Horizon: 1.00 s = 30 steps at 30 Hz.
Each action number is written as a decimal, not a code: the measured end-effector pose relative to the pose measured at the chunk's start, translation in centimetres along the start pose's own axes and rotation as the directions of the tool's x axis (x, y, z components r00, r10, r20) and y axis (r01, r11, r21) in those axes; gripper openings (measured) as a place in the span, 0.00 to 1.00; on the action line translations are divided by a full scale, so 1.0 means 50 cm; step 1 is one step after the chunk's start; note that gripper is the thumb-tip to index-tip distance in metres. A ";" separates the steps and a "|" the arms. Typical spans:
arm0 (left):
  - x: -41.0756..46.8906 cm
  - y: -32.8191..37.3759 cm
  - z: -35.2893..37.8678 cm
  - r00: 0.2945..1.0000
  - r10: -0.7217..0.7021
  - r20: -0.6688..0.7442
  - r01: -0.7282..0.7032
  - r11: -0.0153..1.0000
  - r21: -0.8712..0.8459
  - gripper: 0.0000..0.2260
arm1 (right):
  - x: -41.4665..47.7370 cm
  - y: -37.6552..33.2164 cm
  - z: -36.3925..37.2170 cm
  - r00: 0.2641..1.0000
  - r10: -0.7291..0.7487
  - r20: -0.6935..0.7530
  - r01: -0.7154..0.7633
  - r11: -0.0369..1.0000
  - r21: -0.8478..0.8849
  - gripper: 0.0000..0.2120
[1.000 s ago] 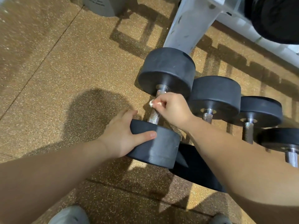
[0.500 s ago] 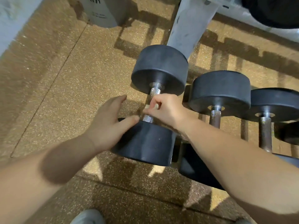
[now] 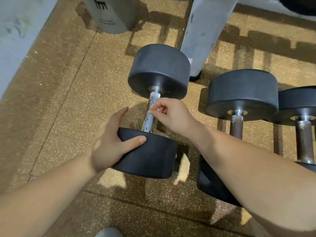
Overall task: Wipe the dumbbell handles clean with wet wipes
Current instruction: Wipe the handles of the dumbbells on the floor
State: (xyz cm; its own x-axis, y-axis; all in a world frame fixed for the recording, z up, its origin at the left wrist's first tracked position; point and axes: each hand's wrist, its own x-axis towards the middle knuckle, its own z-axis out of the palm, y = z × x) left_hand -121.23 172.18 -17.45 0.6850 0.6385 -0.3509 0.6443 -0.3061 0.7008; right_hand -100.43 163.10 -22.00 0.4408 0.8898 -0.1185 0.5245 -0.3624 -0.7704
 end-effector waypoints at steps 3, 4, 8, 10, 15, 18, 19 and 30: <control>0.000 0.016 -0.011 0.996 -0.050 -0.073 0.051 0.999 0.011 0.50 | 0.051 -0.014 0.013 0.992 0.033 -0.122 -0.033 0.999 0.001 0.02; -0.001 0.029 -0.007 0.995 -0.047 -0.089 0.050 0.998 0.029 0.50 | 0.066 -0.020 0.020 0.983 0.056 -0.174 -0.056 0.998 0.002 0.03; 0.016 0.036 -0.013 0.986 -0.116 -0.118 0.134 0.978 0.158 0.56 | 0.054 -0.040 0.050 0.994 0.069 -0.081 -0.064 0.996 0.065 0.02; 0.033 0.008 -0.036 0.983 -0.163 -0.089 0.170 0.982 0.082 0.58 | 0.023 -0.050 0.058 0.996 0.046 0.075 -0.051 0.997 0.059 0.01; 0.058 -0.065 -0.083 0.975 -0.223 0.022 0.220 0.934 -0.280 0.58 | 0.082 -0.073 0.088 0.993 0.075 -0.095 -0.062 0.989 0.137 0.03; 0.070 -0.098 -0.104 0.973 -0.227 0.053 0.232 0.925 -0.302 0.59 | 0.122 -0.082 0.103 0.976 0.144 -0.163 -0.118 0.980 0.161 0.04; 0.071 -0.106 -0.107 0.972 -0.225 0.064 0.234 0.924 -0.303 0.59 | 0.115 -0.082 0.104 0.984 0.124 -0.125 -0.104 0.981 0.162 0.04; 0.052 -0.065 -0.061 0.976 -0.216 -0.040 0.209 0.970 -0.128 0.63 | 0.086 -0.052 0.093 0.955 0.276 -0.110 -0.226 0.916 0.332 0.06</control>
State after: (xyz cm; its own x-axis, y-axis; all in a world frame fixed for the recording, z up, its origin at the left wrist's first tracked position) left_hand -122.57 177.00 -18.74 0.5157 0.7174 -0.4684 0.7245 -0.0732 0.6854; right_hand -103.27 169.17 -23.42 0.6457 0.7191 -0.2568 0.1385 -0.4410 -0.8867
